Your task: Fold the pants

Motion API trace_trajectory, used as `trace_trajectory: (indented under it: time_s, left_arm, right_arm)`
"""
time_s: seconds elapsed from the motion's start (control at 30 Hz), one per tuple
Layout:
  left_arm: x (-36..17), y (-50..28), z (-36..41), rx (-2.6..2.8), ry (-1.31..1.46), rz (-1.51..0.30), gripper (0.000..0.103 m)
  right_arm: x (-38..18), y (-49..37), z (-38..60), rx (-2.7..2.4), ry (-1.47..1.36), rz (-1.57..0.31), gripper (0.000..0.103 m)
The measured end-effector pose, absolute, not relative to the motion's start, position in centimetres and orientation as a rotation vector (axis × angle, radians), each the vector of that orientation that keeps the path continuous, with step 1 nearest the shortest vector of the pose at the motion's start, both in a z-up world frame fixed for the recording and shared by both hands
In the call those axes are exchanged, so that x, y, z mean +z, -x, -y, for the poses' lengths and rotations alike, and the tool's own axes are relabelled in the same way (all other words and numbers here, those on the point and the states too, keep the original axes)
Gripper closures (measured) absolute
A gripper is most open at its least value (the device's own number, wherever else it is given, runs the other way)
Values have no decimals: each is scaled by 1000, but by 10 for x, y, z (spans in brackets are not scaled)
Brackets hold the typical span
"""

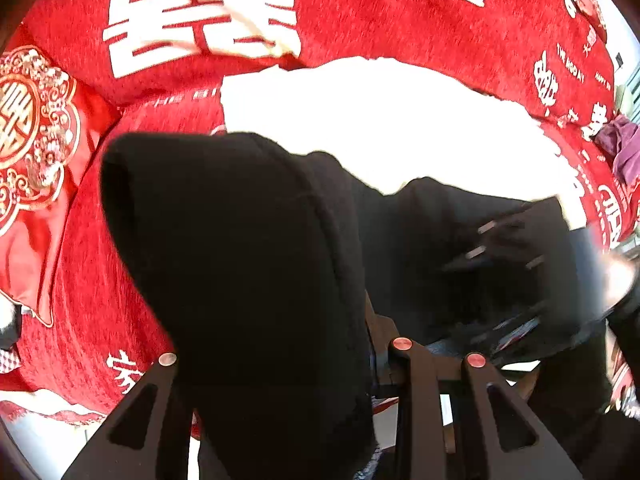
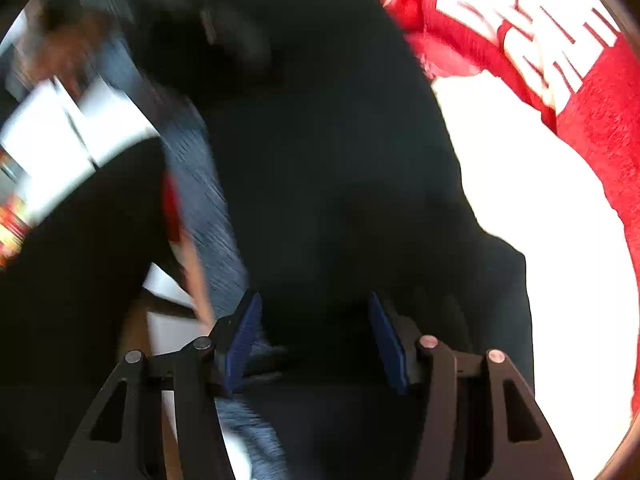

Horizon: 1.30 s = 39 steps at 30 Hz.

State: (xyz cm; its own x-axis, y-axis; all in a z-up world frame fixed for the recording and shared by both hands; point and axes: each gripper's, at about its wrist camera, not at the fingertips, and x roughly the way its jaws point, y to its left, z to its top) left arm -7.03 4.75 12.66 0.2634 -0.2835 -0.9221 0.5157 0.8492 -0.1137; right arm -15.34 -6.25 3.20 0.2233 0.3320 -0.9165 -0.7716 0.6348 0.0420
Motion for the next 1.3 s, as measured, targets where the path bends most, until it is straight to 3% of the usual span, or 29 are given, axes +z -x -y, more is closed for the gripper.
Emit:
trace_trajectory:
  time_s: [0.07, 0.13, 0.27, 0.33, 0.63, 0.8, 0.9, 1.0, 1.07, 1.1, 1.3]
  left_arm:
    - [143, 76, -37, -551, -238, -1159, 70]
    - [154, 81, -25, -563, -261, -1138, 70]
    - [161, 96, 8, -566, -335, -1125, 70]
    - [164, 103, 23, -586, -358, -1115, 75]
    - [171, 152, 131, -701, -430, -1160, 77]
    - [147, 182, 205, -739, -447, -1215, 77]
    - [104, 184, 246, -722, -427, -1291, 76]
    - [59, 175, 267, -701, -352, -1370, 53]
    - [60, 178, 270, -735, -272, -1351, 16]
    - [64, 181, 272, -770, -234, -1362, 10]
    - [100, 197, 266, -918, -134, -1322, 9]
  right_arm:
    - [32, 149, 55, 800, 492, -1064, 34]
    - [45, 143, 63, 787, 424, -1109, 34]
    - [90, 172, 130, 682, 319, -1014, 32]
    - [99, 190, 166, 587, 307, -1015, 28]
    - [118, 281, 297, 291, 5, -976, 28]
    - [111, 299, 311, 266, -5, -981, 28]
    - [96, 303, 323, 233, -29, -1026, 28]
    - [80, 307, 332, 197, -54, -1081, 28]
    - [74, 307, 330, 188, -81, -1089, 28]
    - [74, 310, 333, 187, -91, -1088, 28]
    - [74, 323, 338, 152, -121, -1073, 26]
